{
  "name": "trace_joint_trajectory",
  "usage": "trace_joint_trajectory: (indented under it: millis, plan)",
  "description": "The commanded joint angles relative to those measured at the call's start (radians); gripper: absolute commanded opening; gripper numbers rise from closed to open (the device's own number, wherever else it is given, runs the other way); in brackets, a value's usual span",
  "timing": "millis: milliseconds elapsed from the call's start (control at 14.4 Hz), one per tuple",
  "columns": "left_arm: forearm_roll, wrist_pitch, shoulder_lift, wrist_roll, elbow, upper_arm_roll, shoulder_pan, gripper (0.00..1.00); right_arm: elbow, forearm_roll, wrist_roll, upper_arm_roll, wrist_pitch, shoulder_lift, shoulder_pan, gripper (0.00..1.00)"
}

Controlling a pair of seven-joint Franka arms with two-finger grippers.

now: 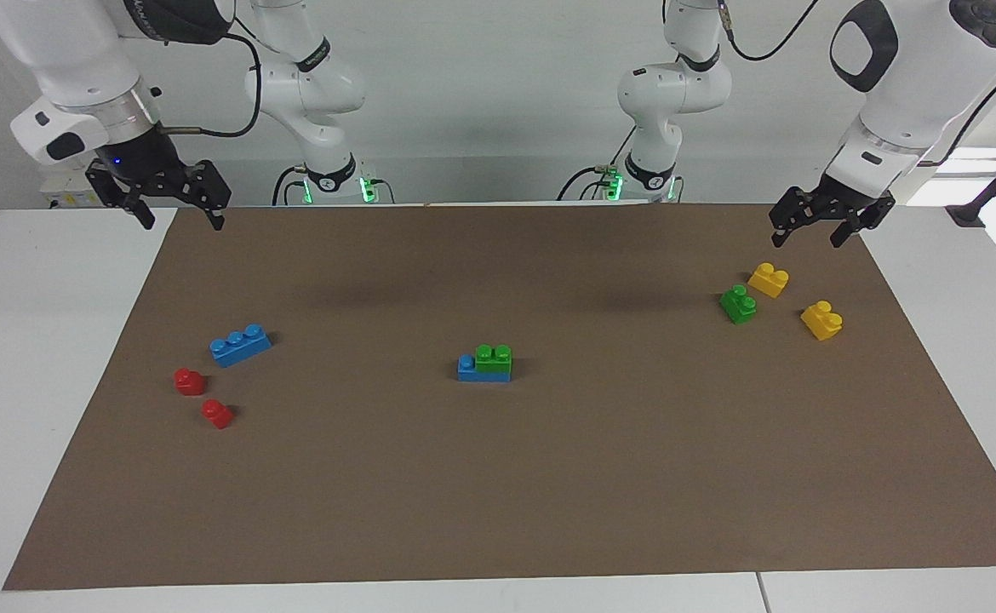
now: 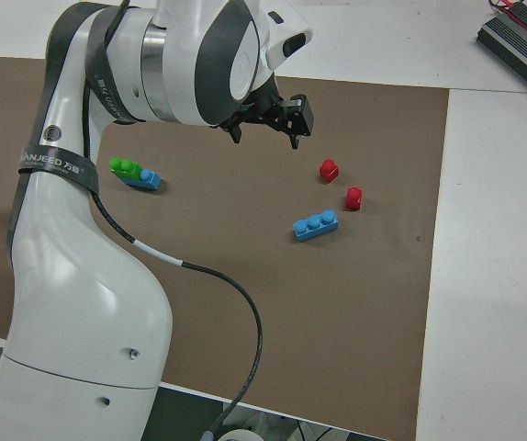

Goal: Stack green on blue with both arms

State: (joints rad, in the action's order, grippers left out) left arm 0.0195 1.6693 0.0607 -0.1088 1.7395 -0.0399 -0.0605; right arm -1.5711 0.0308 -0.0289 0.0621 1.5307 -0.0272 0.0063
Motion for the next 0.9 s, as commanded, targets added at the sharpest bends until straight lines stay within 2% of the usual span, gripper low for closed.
trace_joint_trajectory:
  millis: [0,830]
  plan:
    - [-0.016,0.010,0.011,0.001,0.006,0.000,0.002,1.00,0.017,0.021,-0.013,-0.010,-0.007,0.012,-0.014,1.00]
    - [-0.016,0.010,0.021,0.001,0.014,0.000,0.001,1.00,0.010,-0.011,0.010,-0.015,-0.011,0.010,-0.002,1.00]
